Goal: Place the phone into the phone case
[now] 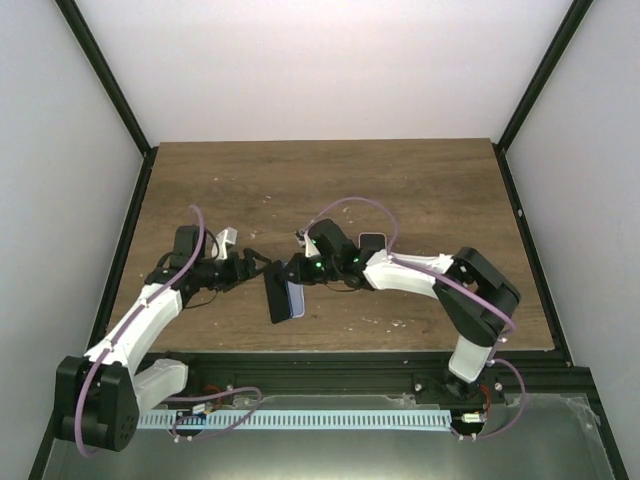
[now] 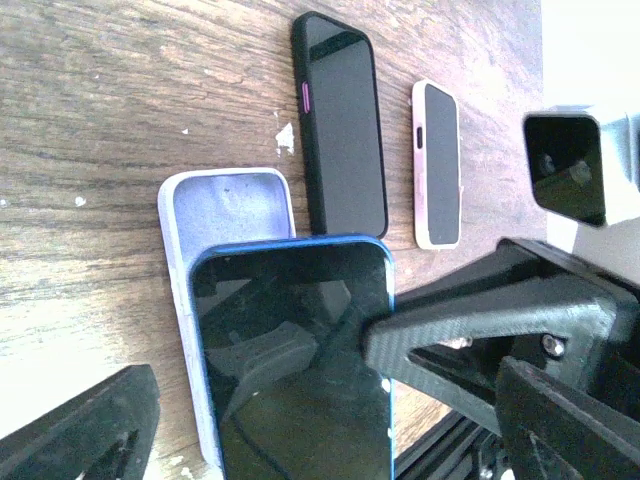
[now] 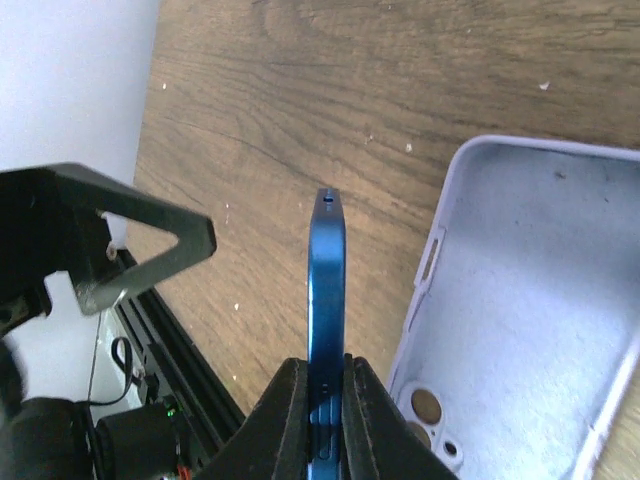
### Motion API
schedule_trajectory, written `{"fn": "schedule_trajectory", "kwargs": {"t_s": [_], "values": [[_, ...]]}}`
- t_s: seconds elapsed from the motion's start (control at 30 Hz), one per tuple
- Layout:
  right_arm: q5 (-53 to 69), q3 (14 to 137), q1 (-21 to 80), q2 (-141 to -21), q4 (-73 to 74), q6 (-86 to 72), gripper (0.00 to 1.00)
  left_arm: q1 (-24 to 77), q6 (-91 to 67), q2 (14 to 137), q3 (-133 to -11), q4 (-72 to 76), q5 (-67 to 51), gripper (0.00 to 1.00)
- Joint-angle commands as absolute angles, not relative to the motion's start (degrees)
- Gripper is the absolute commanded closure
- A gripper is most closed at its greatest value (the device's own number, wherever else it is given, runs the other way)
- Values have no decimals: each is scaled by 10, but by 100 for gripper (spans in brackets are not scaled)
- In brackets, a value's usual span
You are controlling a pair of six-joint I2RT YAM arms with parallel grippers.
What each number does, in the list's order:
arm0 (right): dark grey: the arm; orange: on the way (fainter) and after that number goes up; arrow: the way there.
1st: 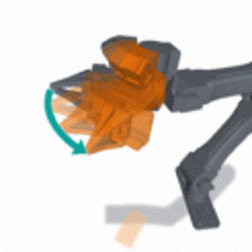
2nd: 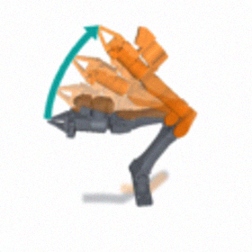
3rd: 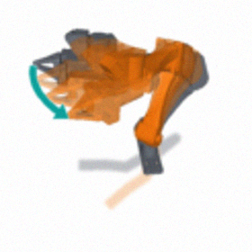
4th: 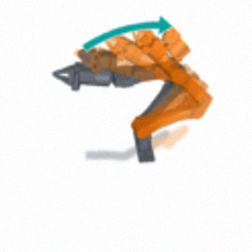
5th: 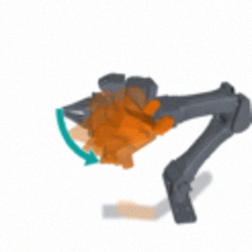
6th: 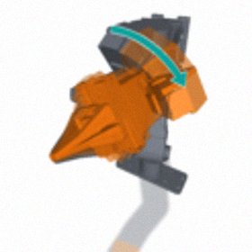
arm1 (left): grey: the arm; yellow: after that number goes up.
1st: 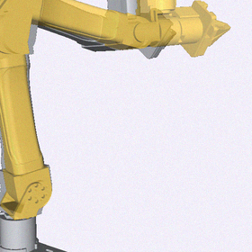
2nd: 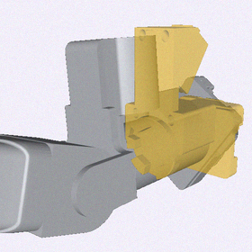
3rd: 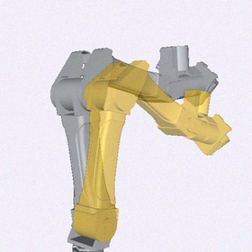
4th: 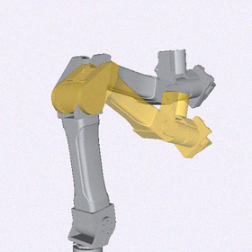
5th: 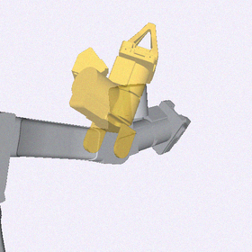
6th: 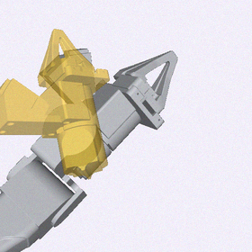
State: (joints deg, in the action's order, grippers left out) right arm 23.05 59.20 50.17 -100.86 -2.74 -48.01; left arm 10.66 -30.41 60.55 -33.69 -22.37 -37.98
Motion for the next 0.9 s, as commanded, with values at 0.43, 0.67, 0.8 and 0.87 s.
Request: {"fn": "schedule_trajectory", "kwargs": {"t_s": [0.43,0.67,0.8,0.87], "values": [[281,570,446,-954,-9,-455,99,109,-336,693,-294,-104,-379,30],[289,574,435,-1003,-27,-468,99,108,-346,738,-275,-59,-410,34],[297,571,427,-1027,-46,-473,99,108,-346,751,-259,-38,-419,34],[304,573,425,-1037,-54,-474,99,109,-349,761,-253,-19,-428,34]]}}
